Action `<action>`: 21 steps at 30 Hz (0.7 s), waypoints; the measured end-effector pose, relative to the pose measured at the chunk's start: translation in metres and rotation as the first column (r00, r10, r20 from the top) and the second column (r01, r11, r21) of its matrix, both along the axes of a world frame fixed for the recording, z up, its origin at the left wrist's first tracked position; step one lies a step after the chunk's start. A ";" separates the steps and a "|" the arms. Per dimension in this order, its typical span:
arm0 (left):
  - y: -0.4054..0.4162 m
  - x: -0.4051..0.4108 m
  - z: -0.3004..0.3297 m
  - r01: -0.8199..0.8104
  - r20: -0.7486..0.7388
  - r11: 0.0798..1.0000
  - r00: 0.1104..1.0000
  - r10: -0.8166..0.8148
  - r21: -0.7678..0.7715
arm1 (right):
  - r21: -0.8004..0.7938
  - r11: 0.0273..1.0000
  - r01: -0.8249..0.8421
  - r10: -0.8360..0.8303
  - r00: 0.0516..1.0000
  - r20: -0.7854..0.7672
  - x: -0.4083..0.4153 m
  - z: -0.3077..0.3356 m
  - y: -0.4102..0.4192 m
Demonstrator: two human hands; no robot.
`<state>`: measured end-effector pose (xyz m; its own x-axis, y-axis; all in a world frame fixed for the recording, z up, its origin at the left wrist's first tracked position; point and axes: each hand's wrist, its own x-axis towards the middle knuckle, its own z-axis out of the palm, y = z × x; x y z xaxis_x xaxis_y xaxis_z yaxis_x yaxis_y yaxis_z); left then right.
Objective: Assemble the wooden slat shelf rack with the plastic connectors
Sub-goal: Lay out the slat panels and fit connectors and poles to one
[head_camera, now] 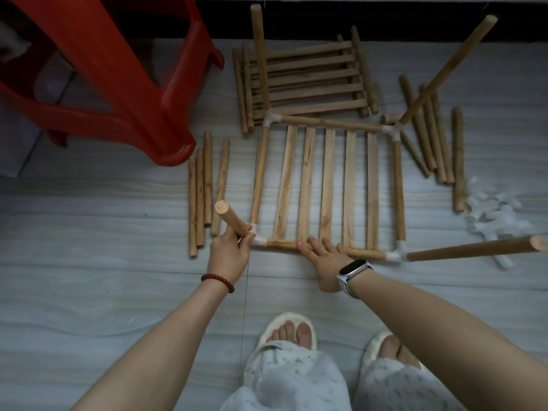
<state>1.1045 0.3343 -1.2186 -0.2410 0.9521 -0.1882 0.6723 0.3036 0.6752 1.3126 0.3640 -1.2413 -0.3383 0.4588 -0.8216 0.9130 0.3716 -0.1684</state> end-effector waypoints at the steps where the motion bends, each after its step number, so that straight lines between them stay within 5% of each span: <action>1: -0.001 0.001 0.000 -0.020 0.019 1.000 1.000 0.020 -0.008 | -0.017 1.000 0.017 -0.017 1.000 -0.009 0.000 0.003 0.002; 6: -0.010 0.018 0.012 -0.229 0.031 0.958 0.971 0.237 -0.175 | -0.027 1.000 -0.011 0.011 1.000 -0.007 0.008 0.035 0.010; 8: -0.013 0.026 0.017 -0.369 0.038 0.856 0.912 0.409 -0.362 | 0.008 0.998 -0.068 0.068 0.998 -0.017 0.011 0.060 0.019; 10: -0.012 0.037 0.024 -0.327 0.046 0.777 0.909 0.415 -0.538 | 0.044 0.999 -0.030 0.033 0.998 -0.059 0.019 0.099 0.035; 15: 0.021 0.085 0.045 0.102 0.116 0.852 0.992 -0.049 -0.514 | 0.310 0.907 0.285 -0.155 0.911 -0.383 0.063 0.214 0.067; 18: 0.050 0.123 0.057 0.344 0.120 0.839 0.938 -0.324 -0.421 | 0.420 0.727 0.543 -0.259 0.783 -0.565 0.122 0.226 0.072; 21: 0.068 0.159 0.048 0.532 0.088 0.744 0.832 -0.547 -0.404 | 0.476 0.556 0.681 -0.444 0.728 -0.523 0.194 0.178 0.062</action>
